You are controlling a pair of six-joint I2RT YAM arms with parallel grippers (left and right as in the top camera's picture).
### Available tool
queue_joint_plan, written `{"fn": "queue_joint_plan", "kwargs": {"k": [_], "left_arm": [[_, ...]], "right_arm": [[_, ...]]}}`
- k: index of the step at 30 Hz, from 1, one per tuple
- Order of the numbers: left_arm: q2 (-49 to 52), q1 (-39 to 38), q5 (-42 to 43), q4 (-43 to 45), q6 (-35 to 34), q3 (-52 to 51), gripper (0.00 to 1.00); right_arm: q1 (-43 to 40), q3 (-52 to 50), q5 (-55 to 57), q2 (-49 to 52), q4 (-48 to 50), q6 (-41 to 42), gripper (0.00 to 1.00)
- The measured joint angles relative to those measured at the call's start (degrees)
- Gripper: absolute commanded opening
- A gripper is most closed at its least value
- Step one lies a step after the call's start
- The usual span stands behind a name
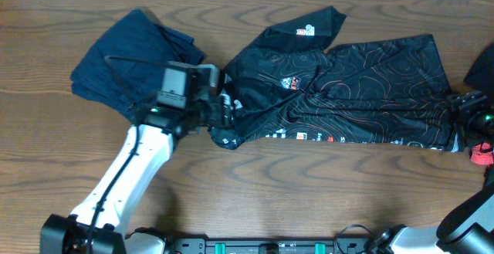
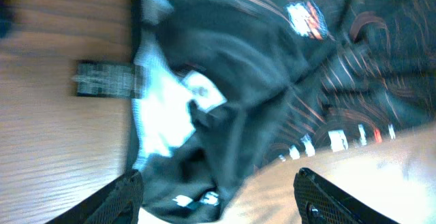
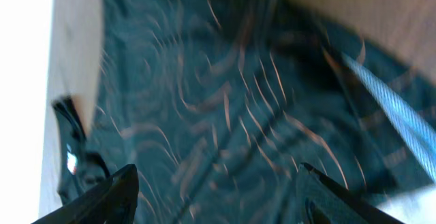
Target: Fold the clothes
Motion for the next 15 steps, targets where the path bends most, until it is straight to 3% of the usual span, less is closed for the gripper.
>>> {"fn": "queue_joint_plan", "kwargs": {"k": [6,15], "left_arm": [[7.39,-7.21,-3.02,0.04,4.83,0.0,0.62],[14.08,-7.76,-7.89,7.96,6.71,-0.04,0.49]], "right_arm": [[0.44,0.0,-0.46,0.0,-8.79,-5.31,0.71],[0.44,0.0,-0.46,0.0,-13.53,-9.64,0.67]]}}
